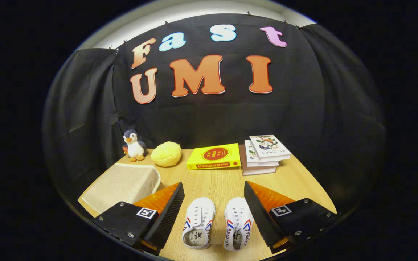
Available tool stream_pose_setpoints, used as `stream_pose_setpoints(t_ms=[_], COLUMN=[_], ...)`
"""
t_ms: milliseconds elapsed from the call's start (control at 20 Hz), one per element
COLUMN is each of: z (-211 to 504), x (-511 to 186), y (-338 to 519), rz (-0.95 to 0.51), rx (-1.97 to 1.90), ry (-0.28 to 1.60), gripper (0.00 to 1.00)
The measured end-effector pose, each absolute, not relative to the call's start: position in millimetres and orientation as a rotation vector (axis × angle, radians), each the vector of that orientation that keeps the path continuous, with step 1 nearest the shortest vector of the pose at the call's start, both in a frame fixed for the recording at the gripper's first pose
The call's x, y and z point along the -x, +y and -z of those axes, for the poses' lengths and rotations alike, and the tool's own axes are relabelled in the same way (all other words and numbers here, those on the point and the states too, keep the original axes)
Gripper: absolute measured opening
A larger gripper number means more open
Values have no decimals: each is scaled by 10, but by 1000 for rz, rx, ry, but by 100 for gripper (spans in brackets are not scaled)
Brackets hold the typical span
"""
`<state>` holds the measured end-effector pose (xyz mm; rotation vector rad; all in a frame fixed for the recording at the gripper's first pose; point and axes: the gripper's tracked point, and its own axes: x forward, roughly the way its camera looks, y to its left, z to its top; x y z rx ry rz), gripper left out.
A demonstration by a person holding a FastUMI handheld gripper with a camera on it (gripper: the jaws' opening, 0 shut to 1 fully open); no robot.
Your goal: Open the storage box then place both shoes into the box .Put the left shoe in first, then the right shoe, with the right side of both shoes facing outward in a uniform manner.
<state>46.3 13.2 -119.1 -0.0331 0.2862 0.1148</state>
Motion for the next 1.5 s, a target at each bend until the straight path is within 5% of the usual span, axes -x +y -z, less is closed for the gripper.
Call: stream_pose_setpoints(t_ms=[850,1050,1300,1500], z=[2995,3164,3329,3357], x=[-520,-519,-537,-542], y=[238,327,379,392], rz=[-242,-276,-314,-358], rx=[163,129,90,-7], ry=[846,960,1075,1122], gripper=[92,79,45,30])
